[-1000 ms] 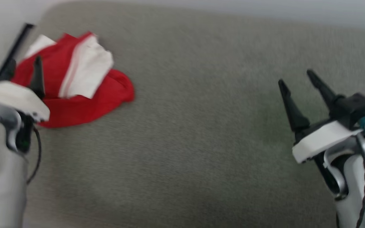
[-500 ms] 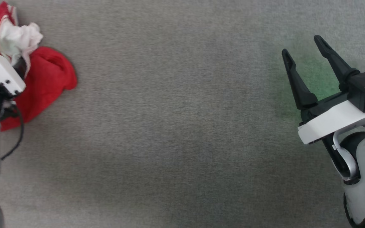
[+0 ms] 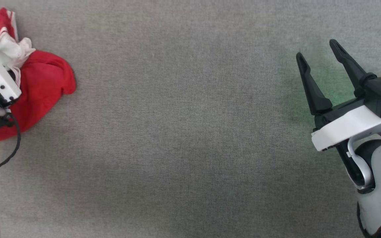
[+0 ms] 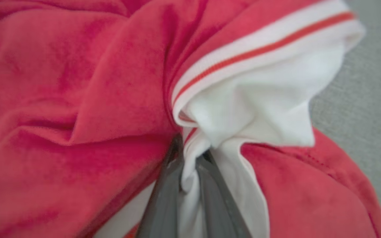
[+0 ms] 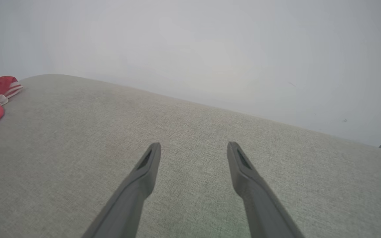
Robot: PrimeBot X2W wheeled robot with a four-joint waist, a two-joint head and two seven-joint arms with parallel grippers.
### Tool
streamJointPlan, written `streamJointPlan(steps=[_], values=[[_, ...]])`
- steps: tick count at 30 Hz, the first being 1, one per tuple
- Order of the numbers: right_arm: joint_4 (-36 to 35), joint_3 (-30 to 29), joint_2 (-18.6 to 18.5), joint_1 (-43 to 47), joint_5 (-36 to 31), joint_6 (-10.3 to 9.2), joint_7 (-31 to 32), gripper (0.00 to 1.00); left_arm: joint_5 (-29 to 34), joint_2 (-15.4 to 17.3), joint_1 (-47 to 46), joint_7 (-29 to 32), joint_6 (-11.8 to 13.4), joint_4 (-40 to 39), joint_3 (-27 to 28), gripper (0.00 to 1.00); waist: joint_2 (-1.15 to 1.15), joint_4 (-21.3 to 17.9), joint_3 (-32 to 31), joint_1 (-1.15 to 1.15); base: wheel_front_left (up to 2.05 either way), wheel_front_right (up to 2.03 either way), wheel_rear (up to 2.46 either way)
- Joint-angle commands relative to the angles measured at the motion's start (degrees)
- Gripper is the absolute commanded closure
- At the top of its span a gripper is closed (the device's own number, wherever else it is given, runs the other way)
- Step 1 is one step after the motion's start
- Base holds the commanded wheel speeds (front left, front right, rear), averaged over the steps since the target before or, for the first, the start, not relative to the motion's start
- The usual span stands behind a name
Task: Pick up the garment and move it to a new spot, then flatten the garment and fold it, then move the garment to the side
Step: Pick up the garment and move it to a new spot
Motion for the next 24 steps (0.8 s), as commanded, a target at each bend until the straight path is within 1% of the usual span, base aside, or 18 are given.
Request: streamJointPlan(steps=[1,5,11,17,19,23,24], values=[[0.46,-0.36,0.19,0.58,0.1,-0.02,-0.64,0.0,0.52,-1.02,3.63,0.42,-0.2,2.4,-0.7,1.0,0.0,0.86,-1.45,0.0,0.0,0.0,0.0],[1.62,-1.17,1.01,1.58,0.59,-0.02,-1.48,0.0,1.84,1.8,0.95,-3.48,-1.42,0.26,-1.99,1.0,0.0,2.23,-4.56,0.0,0.0,0.0,0.0],[3.3,-2.58,2.14,3.63,0.83,-0.02,-2.84,0.0,3.69,4.02,-1.91,-7.38,-2.17,-2.38,-5.02,1.0,0.0,4.27,-9.75,0.0,0.0,0.0,0.0],[4.33,-3.8,3.6,5.59,0.95,-0.02,-4.07,0.0,4.61,6.01,-3.62,-11.62,-2.37,-7.45,-8.22,1.0,0.0,6.15,-14.41,0.0,0.0,0.0,0.0],[4.62,-4.41,4.04,6.33,0.94,-0.02,-4.42,0.0,4.08,6.31,-3.83,-11.66,-2.39,-9.87,-9.57,1.0,0.0,6.72,-15.91,0.0,0.0,0.0,0.0],[5.0,-5.23,5.09,7.24,0.7,-0.02,-5.09,0.0,3.95,8.46,-3.36,-12.14,-2.41,-15.44,-11.76,1.0,0.0,7.35,-18.35,0.0,0.0,0.0,0.0],[5.08,-5.5,5.3,7.48,0.57,-0.02,-5.16,0.0,3.6,8.56,-3.0,-11.89,-2.42,-17.05,-12.12,1.0,0.0,7.48,-18.94,0.0,0.0,0.0,0.0]])
